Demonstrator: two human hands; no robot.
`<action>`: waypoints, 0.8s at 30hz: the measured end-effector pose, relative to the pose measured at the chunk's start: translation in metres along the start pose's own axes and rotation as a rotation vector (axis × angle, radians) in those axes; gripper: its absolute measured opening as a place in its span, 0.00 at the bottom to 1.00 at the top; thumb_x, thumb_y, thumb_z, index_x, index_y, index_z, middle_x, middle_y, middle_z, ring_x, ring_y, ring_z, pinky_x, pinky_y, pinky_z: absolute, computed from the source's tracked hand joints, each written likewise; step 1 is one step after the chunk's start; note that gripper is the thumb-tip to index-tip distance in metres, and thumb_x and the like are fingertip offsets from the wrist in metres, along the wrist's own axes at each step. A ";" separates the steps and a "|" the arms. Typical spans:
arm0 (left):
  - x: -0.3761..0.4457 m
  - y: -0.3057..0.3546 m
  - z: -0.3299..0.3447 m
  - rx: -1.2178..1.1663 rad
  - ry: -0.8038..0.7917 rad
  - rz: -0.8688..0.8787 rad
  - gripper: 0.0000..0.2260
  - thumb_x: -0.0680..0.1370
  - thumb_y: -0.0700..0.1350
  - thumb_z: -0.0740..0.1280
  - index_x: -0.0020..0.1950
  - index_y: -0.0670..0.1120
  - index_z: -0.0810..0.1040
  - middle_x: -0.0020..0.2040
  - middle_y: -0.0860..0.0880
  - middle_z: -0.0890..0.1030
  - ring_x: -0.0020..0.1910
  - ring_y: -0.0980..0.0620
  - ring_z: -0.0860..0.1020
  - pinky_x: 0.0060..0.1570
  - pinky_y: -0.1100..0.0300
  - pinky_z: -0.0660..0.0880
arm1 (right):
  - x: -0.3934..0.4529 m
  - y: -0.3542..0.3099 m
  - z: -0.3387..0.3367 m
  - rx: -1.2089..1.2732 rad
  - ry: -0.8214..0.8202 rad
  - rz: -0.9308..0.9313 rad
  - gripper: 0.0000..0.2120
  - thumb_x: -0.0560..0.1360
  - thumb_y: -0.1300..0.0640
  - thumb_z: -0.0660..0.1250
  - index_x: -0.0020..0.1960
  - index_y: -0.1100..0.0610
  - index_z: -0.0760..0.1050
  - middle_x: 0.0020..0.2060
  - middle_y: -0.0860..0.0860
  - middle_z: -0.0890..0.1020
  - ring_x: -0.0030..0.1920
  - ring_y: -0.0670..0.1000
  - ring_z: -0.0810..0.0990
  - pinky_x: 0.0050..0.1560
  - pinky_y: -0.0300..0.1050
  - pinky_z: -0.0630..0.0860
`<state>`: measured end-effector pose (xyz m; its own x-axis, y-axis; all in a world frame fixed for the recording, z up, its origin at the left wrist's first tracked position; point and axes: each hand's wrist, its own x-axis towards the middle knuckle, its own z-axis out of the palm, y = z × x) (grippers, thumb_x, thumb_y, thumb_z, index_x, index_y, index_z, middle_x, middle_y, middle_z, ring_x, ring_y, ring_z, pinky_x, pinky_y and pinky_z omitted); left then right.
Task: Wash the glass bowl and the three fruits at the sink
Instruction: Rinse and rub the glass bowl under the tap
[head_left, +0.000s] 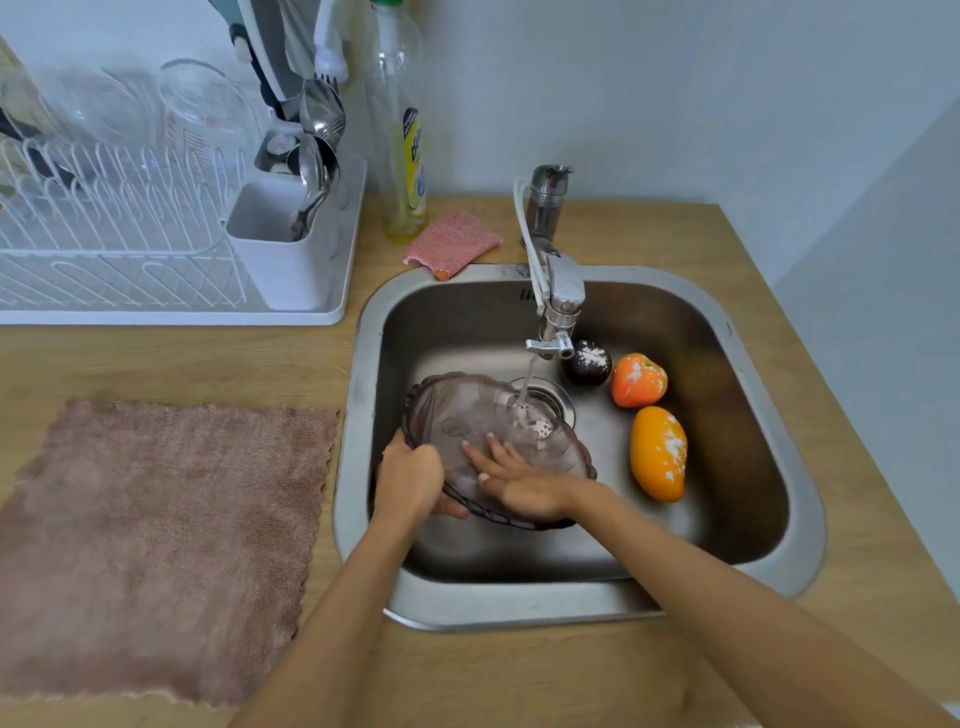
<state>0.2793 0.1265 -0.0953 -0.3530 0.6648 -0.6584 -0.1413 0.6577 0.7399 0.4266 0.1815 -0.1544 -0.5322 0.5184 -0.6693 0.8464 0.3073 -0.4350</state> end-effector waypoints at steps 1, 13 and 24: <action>0.001 0.000 0.000 -0.025 -0.005 -0.027 0.29 0.72 0.30 0.58 0.73 0.45 0.66 0.65 0.38 0.74 0.44 0.33 0.81 0.30 0.45 0.81 | -0.001 -0.004 0.000 0.010 -0.004 -0.030 0.25 0.84 0.48 0.43 0.77 0.43 0.38 0.77 0.50 0.36 0.77 0.53 0.35 0.74 0.55 0.36; 0.000 0.001 -0.001 -0.102 -0.109 -0.176 0.33 0.67 0.29 0.64 0.71 0.42 0.64 0.60 0.33 0.76 0.39 0.30 0.83 0.41 0.40 0.81 | 0.007 0.008 -0.016 -0.165 -0.020 -0.006 0.24 0.83 0.47 0.40 0.78 0.43 0.38 0.78 0.50 0.38 0.77 0.53 0.37 0.74 0.58 0.33; -0.006 0.002 0.002 -0.113 -0.115 -0.180 0.24 0.74 0.30 0.55 0.70 0.40 0.66 0.63 0.35 0.74 0.38 0.29 0.81 0.35 0.40 0.81 | 0.006 0.036 -0.035 -0.487 0.130 0.076 0.25 0.83 0.47 0.40 0.78 0.46 0.36 0.77 0.47 0.37 0.77 0.50 0.36 0.73 0.58 0.33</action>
<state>0.2828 0.1243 -0.0901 -0.2062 0.5809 -0.7874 -0.2968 0.7296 0.6161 0.4546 0.2234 -0.1534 -0.4884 0.6388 -0.5945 0.8100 0.5853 -0.0365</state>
